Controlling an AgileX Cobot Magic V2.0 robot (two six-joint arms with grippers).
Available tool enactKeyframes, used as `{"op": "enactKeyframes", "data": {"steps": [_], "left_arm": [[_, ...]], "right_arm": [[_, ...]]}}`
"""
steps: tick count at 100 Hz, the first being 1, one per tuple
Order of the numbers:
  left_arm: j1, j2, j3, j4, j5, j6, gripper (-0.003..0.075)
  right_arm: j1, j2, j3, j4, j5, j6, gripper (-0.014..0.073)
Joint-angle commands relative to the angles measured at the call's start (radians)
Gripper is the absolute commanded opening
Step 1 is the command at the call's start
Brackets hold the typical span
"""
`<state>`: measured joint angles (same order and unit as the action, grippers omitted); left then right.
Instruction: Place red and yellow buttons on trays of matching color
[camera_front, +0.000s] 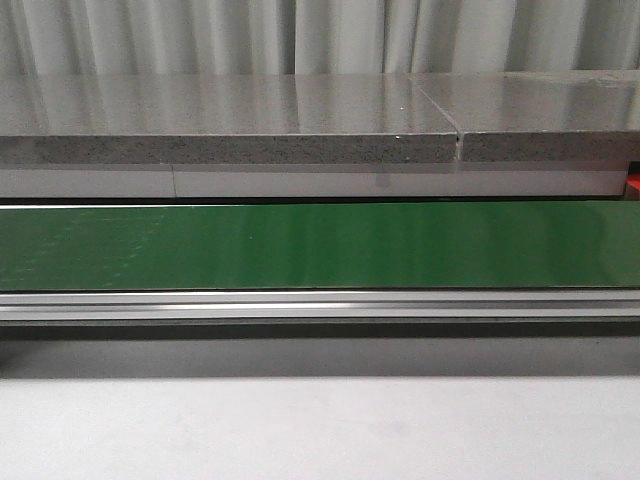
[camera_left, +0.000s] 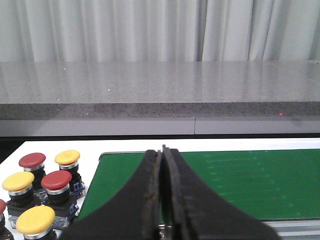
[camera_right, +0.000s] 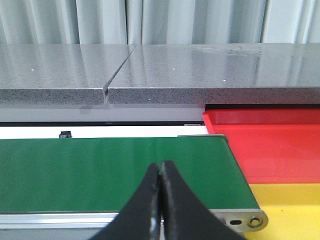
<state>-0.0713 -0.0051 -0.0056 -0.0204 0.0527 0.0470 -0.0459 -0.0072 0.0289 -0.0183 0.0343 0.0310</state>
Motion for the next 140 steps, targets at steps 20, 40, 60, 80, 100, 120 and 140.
{"op": "enactKeyframes", "data": {"steps": [20, 40, 60, 80, 100, 120, 140], "left_arm": [[0.000, -0.038, 0.052, -0.003, -0.073, -0.007, -0.0021], [0.000, -0.038, 0.052, -0.003, -0.073, -0.007, -0.0021], [0.000, -0.038, 0.052, 0.052, -0.095, 0.004, -0.0021], [0.000, -0.038, 0.044, 0.052, -0.074, 0.004, -0.0021], [0.004, -0.014, -0.056, -0.004, 0.058, -0.018, -0.0021], [0.006, 0.105, -0.251, -0.006, 0.315, -0.018, -0.0021], [0.006, 0.298, -0.405, 0.003, 0.457, -0.016, -0.0021]], "right_arm": [[-0.006, -0.012, -0.016, -0.006, -0.080, 0.000, -0.0067], [-0.006, -0.012, -0.016, -0.006, -0.080, 0.000, -0.0067], [-0.006, -0.012, -0.016, -0.006, -0.080, 0.000, -0.0067], [-0.006, -0.012, -0.016, -0.006, -0.080, 0.000, -0.0067], [-0.006, -0.012, -0.016, -0.006, -0.080, 0.000, -0.0067], [-0.006, -0.012, -0.016, -0.006, -0.080, 0.000, -0.0067], [-0.006, -0.012, -0.016, -0.006, -0.080, 0.000, -0.0067]]}}
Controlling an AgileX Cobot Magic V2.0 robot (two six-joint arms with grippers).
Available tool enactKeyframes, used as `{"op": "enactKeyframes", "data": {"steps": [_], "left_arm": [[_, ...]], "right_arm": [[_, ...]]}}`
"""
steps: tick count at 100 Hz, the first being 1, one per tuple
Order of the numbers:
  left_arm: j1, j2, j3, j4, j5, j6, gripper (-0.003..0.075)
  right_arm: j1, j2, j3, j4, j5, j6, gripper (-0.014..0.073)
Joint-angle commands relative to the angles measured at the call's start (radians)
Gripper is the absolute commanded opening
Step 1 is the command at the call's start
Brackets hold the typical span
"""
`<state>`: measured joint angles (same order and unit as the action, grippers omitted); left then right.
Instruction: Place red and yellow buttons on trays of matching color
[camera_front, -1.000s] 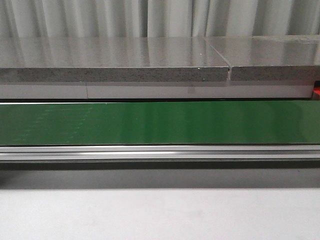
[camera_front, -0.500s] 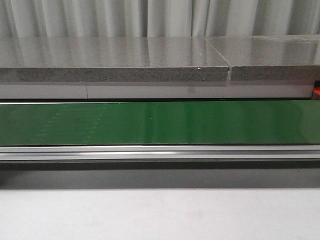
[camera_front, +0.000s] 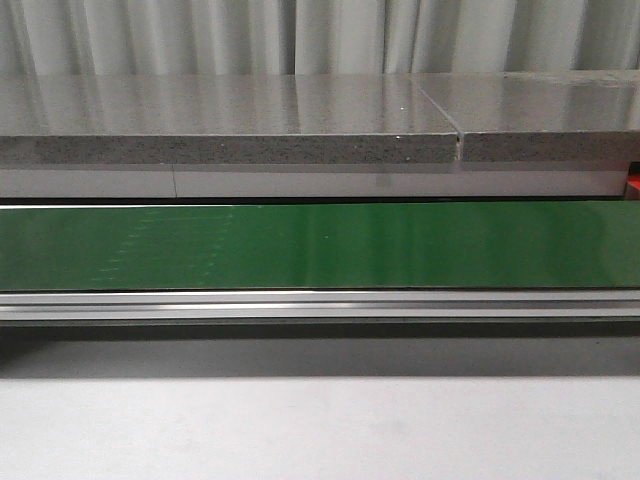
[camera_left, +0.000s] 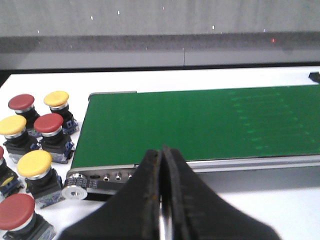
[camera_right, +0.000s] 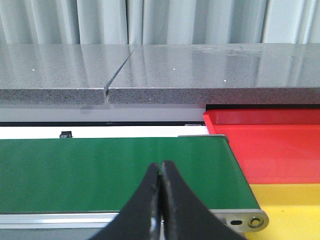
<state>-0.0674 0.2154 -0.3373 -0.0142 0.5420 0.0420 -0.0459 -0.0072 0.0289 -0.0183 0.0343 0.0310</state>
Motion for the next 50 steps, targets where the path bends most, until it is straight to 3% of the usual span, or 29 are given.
{"op": "enactKeyframes", "data": {"steps": [1, 20, 27, 34, 44, 50], "left_arm": [[0.002, 0.084, -0.076, -0.003, -0.034, -0.011, -0.0021], [0.002, 0.227, -0.128, 0.007, -0.036, -0.011, -0.0015], [0.002, 0.272, -0.148, 0.007, -0.036, -0.011, 0.0042], [0.002, 0.312, -0.162, 0.007, -0.056, -0.011, 0.0174], [0.002, 0.356, -0.170, 0.014, -0.085, -0.011, 0.0440], [0.002, 0.379, -0.177, 0.014, -0.089, -0.011, 0.0530]], "right_arm": [[-0.006, -0.012, -0.016, -0.006, -0.080, 0.000, -0.0067], [-0.006, -0.012, -0.016, -0.006, -0.080, 0.000, -0.0067], [-0.006, -0.012, -0.016, -0.006, -0.080, 0.000, -0.0067], [-0.006, -0.012, -0.016, -0.006, -0.080, 0.000, -0.0067], [-0.006, -0.012, -0.016, -0.006, -0.080, 0.000, -0.0067], [-0.006, -0.012, -0.016, -0.006, -0.080, 0.000, -0.0067]]}}
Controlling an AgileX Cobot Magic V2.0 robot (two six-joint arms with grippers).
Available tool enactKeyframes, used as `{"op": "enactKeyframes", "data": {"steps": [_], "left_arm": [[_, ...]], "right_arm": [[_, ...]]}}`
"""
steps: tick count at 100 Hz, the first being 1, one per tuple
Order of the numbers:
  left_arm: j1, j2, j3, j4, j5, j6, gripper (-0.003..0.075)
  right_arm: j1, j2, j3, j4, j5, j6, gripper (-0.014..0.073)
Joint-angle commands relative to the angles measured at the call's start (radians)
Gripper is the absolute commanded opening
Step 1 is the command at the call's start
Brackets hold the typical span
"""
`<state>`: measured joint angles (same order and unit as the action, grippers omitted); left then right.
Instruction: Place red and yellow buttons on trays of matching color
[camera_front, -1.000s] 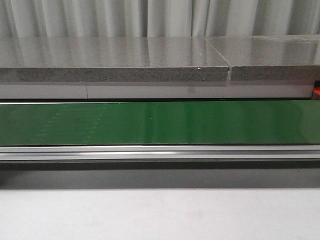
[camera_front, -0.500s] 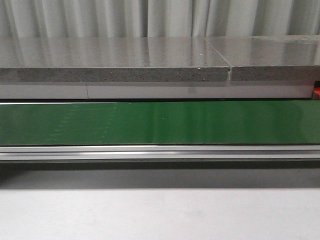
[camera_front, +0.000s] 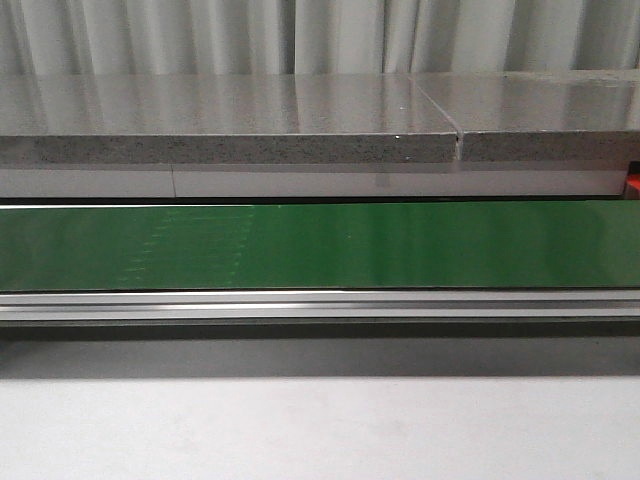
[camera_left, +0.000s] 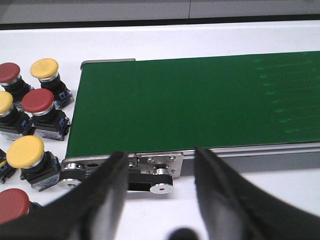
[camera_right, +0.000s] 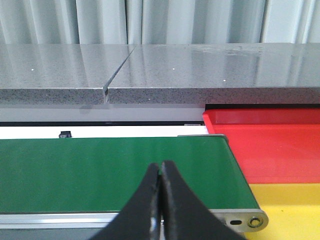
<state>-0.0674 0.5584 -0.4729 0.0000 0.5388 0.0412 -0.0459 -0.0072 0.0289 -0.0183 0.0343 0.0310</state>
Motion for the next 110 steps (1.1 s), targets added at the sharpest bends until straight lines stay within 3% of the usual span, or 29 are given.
{"op": "enactKeyframes", "data": {"steps": [1, 28, 76, 110], "left_arm": [[0.002, 0.042, -0.044, 0.000, -0.085, -0.010, 0.0541], [0.032, 0.201, -0.167, 0.008, -0.018, -0.114, 0.0544], [0.375, 0.548, -0.421, -0.019, 0.211, -0.104, 0.0469], [0.502, 0.763, -0.561, -0.077, 0.363, -0.068, 0.0469]], "right_arm": [[-0.006, -0.012, -0.016, -0.006, -0.080, 0.000, -0.0067], [-0.006, -0.012, -0.016, -0.006, -0.080, 0.000, -0.0067], [-0.006, -0.012, -0.016, -0.006, -0.080, 0.000, -0.0067], [-0.006, -0.012, -0.016, -0.006, -0.080, 0.000, -0.0067]]}}
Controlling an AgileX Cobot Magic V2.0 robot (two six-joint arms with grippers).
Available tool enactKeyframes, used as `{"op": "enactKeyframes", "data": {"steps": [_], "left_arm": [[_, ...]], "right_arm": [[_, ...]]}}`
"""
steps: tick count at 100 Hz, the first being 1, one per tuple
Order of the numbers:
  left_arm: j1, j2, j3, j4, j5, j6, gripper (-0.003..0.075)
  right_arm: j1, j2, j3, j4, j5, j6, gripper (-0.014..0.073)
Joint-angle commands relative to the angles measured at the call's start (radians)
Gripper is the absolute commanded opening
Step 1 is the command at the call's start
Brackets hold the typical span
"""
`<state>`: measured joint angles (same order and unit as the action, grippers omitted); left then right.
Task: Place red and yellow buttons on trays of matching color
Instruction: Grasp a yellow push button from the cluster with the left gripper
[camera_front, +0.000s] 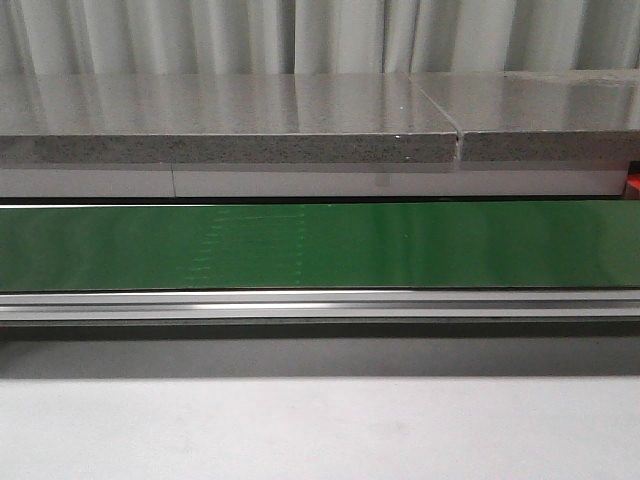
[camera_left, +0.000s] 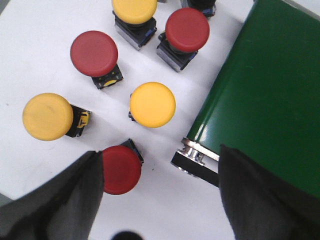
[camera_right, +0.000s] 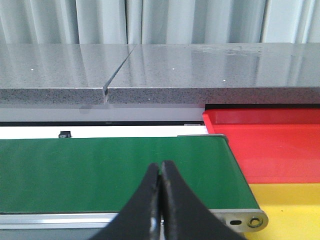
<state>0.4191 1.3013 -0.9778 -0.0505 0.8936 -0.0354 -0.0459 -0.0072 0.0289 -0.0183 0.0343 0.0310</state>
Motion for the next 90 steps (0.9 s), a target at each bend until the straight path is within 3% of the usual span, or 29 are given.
{"op": "enactKeyframes", "data": {"steps": [1, 31, 90], "left_arm": [[0.016, 0.029, -0.062, -0.027, 0.017, 0.011, 0.0469], [0.023, 0.205, -0.191, -0.049, 0.124, 0.035, 0.0469], [0.031, 0.399, -0.242, -0.069, 0.103, 0.035, 0.0469]], "right_arm": [[-0.006, -0.012, -0.016, -0.006, -0.080, 0.000, -0.0067], [-0.006, -0.012, -0.016, -0.006, -0.080, 0.000, -0.0067], [-0.006, -0.012, -0.016, -0.006, -0.080, 0.000, -0.0067]]}}
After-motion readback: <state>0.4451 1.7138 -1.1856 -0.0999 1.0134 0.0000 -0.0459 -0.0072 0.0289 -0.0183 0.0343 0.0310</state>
